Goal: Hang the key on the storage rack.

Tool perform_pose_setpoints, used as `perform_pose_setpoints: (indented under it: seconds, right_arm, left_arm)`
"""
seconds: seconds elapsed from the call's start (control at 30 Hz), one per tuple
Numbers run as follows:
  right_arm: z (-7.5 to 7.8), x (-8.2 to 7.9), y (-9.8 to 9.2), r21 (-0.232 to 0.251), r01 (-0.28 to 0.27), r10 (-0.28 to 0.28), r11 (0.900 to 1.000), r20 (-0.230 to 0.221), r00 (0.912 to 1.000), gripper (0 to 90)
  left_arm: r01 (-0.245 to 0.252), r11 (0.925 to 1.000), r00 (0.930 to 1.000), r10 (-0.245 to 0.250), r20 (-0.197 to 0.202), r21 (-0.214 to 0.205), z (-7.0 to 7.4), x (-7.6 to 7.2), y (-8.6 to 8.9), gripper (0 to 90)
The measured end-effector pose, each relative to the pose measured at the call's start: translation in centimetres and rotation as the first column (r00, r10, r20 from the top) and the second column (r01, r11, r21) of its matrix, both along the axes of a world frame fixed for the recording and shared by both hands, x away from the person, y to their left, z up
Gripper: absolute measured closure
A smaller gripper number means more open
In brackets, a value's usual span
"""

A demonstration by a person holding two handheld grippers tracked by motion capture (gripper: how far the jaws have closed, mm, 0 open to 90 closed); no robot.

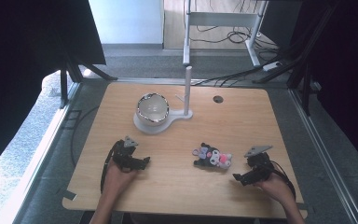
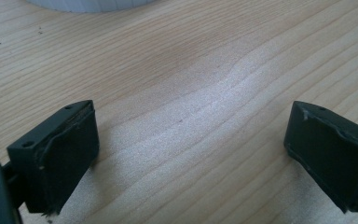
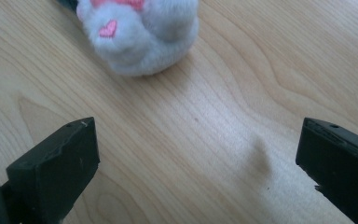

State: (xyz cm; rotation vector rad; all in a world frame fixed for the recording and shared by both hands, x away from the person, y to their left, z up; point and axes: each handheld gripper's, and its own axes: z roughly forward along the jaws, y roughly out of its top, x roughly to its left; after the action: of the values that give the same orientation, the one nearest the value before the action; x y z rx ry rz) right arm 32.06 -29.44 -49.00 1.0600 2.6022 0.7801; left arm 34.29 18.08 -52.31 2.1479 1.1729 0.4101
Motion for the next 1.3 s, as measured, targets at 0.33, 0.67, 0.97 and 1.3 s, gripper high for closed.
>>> perform_pose_setpoints:
  seconds: [0.33, 0.67, 0.97, 1.3]
  right_arm:
    - [0.9, 1.4, 1.5, -0.036, -0.058, 0.057, 0.9977, -0.026, 0.998, 0.5]
    - [1.3, 2.5, 3.1, -0.107, -0.14, 0.133, 0.9843, -0.074, 0.9884, 2.2]
    - [2.1, 3.6, 5.2, -0.171, -0.216, 0.197, 0.9614, -0.12, 0.9731, 7.3]
    - [2.5, 4.9, 7.9, -0.23, -0.3, 0.256, 0.9258, -0.202, 0.9452, 13.5]
  left_arm:
    - [0.0, 1.0, 1.0, 0.0, 0.0, 0.001, 0.0, 0.0, 0.0, 3.0]
    - [0.0, 1.0, 1.0, 0.0, 0.0, 0.001, 0.0, 0.0, 0.0, 3.0]
    - [0.001, 1.0, 1.0, -0.001, 0.0, 0.001, 0.0, 0.0, 0.0, 3.0]
    - [0.001, 1.0, 1.0, -0.001, 0.0, 0.001, 0.0, 0.0, 0.0, 3.0]
